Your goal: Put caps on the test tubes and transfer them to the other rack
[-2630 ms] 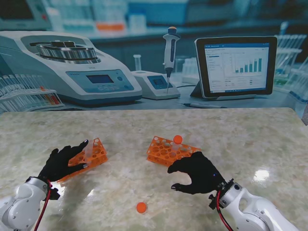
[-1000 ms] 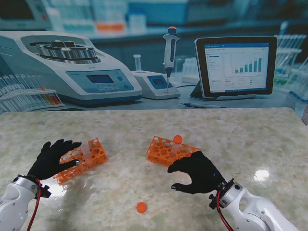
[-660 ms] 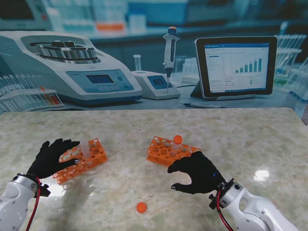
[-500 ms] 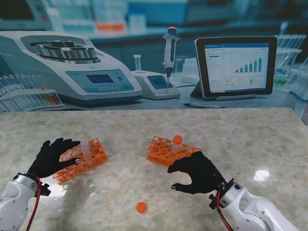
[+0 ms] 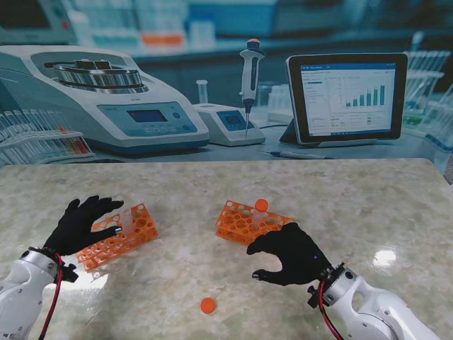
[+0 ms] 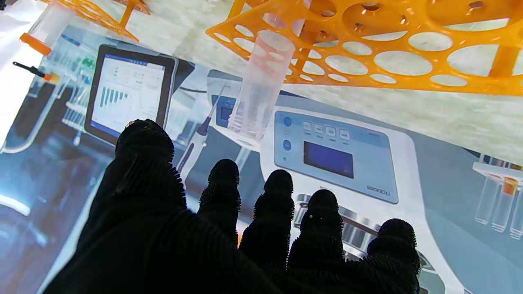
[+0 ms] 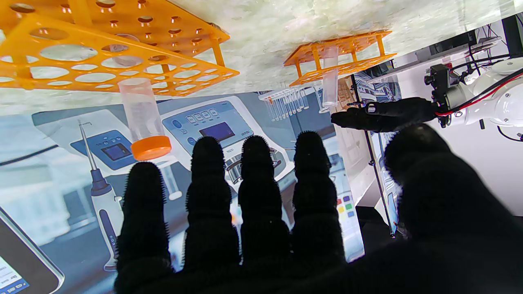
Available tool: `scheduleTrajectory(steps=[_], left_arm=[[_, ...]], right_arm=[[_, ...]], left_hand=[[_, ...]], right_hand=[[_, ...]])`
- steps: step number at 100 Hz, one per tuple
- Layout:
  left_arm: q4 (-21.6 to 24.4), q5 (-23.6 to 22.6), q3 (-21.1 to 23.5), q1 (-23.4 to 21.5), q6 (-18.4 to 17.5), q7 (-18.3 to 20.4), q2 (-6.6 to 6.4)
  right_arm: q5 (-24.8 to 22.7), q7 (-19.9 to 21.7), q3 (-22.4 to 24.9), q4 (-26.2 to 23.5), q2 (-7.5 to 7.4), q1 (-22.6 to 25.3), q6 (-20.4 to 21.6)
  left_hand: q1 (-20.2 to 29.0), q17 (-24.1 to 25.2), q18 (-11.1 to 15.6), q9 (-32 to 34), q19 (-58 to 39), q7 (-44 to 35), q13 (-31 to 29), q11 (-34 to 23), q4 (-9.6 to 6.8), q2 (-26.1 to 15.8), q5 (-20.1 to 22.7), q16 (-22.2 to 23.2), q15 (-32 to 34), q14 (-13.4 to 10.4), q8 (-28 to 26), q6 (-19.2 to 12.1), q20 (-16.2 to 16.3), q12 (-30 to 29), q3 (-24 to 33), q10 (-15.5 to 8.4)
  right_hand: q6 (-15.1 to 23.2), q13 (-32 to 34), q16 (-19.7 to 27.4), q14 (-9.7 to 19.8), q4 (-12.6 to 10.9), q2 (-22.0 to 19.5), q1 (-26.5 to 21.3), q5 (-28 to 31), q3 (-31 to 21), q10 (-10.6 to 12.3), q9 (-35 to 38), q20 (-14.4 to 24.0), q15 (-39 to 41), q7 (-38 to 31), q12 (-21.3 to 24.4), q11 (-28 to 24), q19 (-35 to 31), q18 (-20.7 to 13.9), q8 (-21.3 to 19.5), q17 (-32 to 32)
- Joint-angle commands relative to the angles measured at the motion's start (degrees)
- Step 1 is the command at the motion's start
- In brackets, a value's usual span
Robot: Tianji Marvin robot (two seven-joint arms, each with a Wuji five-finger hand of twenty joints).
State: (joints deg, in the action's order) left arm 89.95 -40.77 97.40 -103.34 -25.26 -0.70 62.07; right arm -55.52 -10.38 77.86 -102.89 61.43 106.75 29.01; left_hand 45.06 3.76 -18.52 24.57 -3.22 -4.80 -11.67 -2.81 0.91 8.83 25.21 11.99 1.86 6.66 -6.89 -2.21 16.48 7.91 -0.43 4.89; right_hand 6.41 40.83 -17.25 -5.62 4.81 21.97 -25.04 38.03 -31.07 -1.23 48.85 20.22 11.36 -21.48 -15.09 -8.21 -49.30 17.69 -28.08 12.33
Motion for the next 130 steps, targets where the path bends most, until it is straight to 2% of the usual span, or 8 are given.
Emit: scheduleTrajectory(steps=[1, 19, 30, 86, 130], left_arm=[[1.3, 0.2, 0.0, 0.0, -0.4, 0.5, -0.13], [2.5, 0.0, 0.6, -0.3, -0.8, 1.1, -0.21], [2.8, 0.2, 0.9, -0.4, -0.5, 1.3, -0.2], [2.6, -0.3, 1.3, -0.1, 2.6, 1.7, -0.23], [-0.5, -1.6, 1.1, 0.6, 3.6, 1.1, -0.39]], right_arm=[[0.0, 0.1, 0.0, -0.3, 0.04, 0.5, 0.0], [0.1, 0.1, 0.0, -0.3, 0.05, 0.5, 0.0], [0.1, 0.2, 0.0, -0.3, 0.04, 0.5, 0.0], [0.0, 0.1, -0.2, -0.1, 0.01, 0.5, -0.1], [0.2, 0.5, -0.3, 0.3, -0.04, 0.1, 0.1]], left_hand=[[0.5, 0.9, 0.9, 0.5, 1.0, -0.6, -0.9, 0.5, 0.83, -1.8, -1.8, 0.1, -0.2, -0.7, 0.6, -1.9, 1.3, -0.7, -0.7, 0.0], [0.6, 0.9, 0.8, 0.5, 1.0, -1.0, -1.1, 0.6, 0.79, -1.9, -1.7, 0.1, -0.1, -0.7, 0.5, -2.4, 1.4, -0.7, -0.7, 0.2], [0.7, 0.8, 1.0, 0.5, 1.0, -0.5, -1.1, 0.6, 0.7, -1.9, -2.0, 0.2, -0.1, -0.8, 0.7, 1.2, 1.4, -0.7, -0.7, 0.0], [0.8, 1.0, 1.2, -0.5, 1.2, 1.7, -0.4, 0.8, 0.73, -1.9, -1.0, 0.3, -0.3, -1.1, 2.1, 8.0, 1.5, -0.7, -0.7, 0.6], [0.1, 0.9, 1.2, -1.5, 1.7, 2.0, 0.5, 1.2, 0.85, -2.0, -0.6, 0.1, -0.5, -1.3, 2.3, 8.6, 0.9, -0.9, -0.9, 0.9]], right_hand=[[-0.7, -1.5, 0.9, 1.0, -1.4, -1.5, 0.4, -1.9, 1.0, 2.0, 0.8, -0.3, -3.1, 0.7, -0.3, 0.4, 0.9, 1.0, 0.4, -1.0], [-0.5, -1.5, 0.9, 0.9, -1.4, -1.5, 0.5, -1.9, 0.9, 2.1, 0.9, -0.3, -3.1, 0.8, -0.4, 0.3, 0.9, 1.0, 0.4, -1.0], [-0.6, -1.5, 0.9, 0.9, -1.4, -1.4, 0.4, -1.8, 0.9, 2.1, 0.7, -0.3, -3.1, 0.7, -0.4, 0.4, 0.9, 1.0, 0.3, -1.0], [-0.6, -1.5, 0.9, 0.9, -1.3, -1.4, 0.5, -1.8, 1.0, 2.1, 0.8, -0.3, -3.1, 0.7, -0.4, 0.4, 0.9, 1.0, 0.3, -1.0], [-0.6, -1.6, 0.9, 0.9, -1.4, -1.5, 0.5, -1.8, 1.0, 2.1, 0.9, -0.3, -3.1, 0.7, -0.4, 0.4, 0.9, 1.0, 0.4, -1.1]])
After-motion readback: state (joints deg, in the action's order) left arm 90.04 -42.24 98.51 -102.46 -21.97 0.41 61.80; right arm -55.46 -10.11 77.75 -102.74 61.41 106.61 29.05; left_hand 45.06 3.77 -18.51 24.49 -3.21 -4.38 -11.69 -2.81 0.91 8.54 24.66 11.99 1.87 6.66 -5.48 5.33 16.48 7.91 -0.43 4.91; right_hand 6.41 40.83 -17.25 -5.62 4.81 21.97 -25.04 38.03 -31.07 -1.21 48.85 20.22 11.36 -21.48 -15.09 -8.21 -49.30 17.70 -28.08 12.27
